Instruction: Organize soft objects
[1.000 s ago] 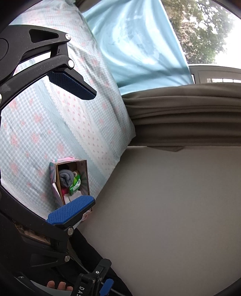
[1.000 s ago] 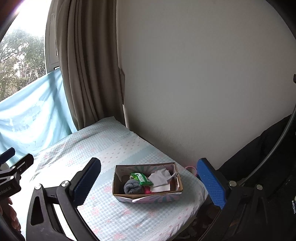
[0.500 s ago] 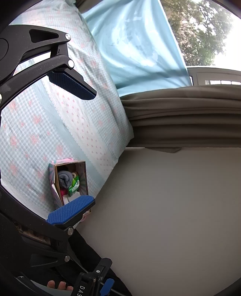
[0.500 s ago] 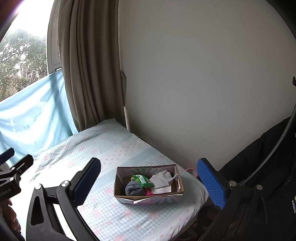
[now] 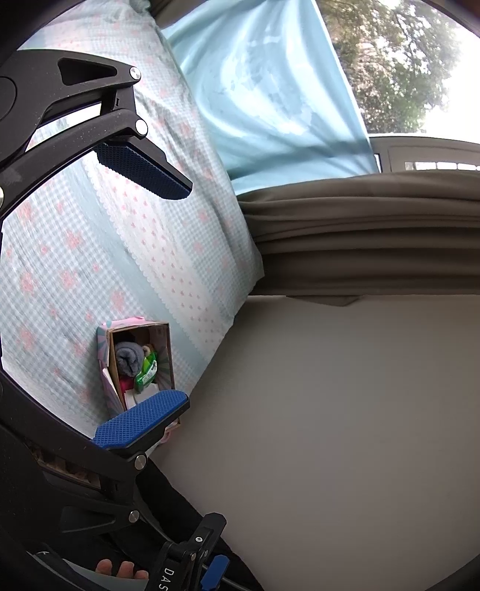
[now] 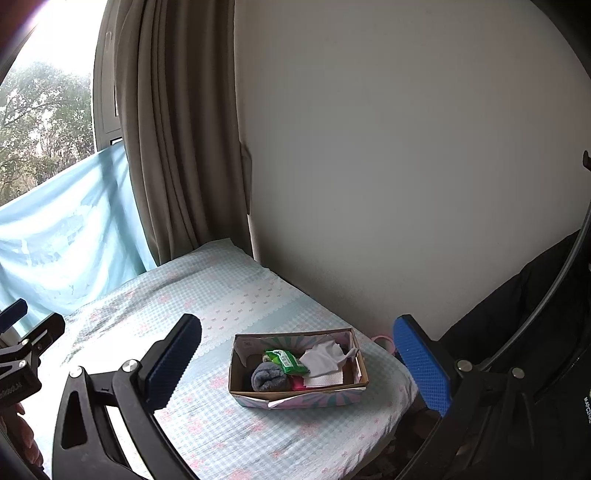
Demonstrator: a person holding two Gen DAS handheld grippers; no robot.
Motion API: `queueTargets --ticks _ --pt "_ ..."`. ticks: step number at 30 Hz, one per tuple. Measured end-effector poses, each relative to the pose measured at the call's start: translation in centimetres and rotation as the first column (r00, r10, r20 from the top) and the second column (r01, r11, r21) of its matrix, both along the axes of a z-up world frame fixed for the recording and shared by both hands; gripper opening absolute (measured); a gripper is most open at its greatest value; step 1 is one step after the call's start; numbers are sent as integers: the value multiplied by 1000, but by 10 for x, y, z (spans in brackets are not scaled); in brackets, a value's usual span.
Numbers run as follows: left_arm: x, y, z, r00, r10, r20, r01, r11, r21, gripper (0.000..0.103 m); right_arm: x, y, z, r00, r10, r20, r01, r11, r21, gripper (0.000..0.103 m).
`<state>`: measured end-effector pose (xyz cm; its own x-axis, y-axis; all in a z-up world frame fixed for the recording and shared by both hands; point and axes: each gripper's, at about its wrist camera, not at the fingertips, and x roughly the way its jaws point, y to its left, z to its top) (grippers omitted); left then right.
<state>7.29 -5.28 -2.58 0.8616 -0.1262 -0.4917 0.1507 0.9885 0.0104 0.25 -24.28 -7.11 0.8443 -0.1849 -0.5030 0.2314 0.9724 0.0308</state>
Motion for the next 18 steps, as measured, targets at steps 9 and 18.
queueTargets --ticks 9,18 --pt "-3 -4 0 1000 1 2 -1 1000 6 103 -2 0 0 1000 -5 -3 5 1000 5 103" --pt "-5 -9 1 1000 -1 2 1 1000 16 103 -4 -2 0 1000 -9 2 9 1000 10 103"
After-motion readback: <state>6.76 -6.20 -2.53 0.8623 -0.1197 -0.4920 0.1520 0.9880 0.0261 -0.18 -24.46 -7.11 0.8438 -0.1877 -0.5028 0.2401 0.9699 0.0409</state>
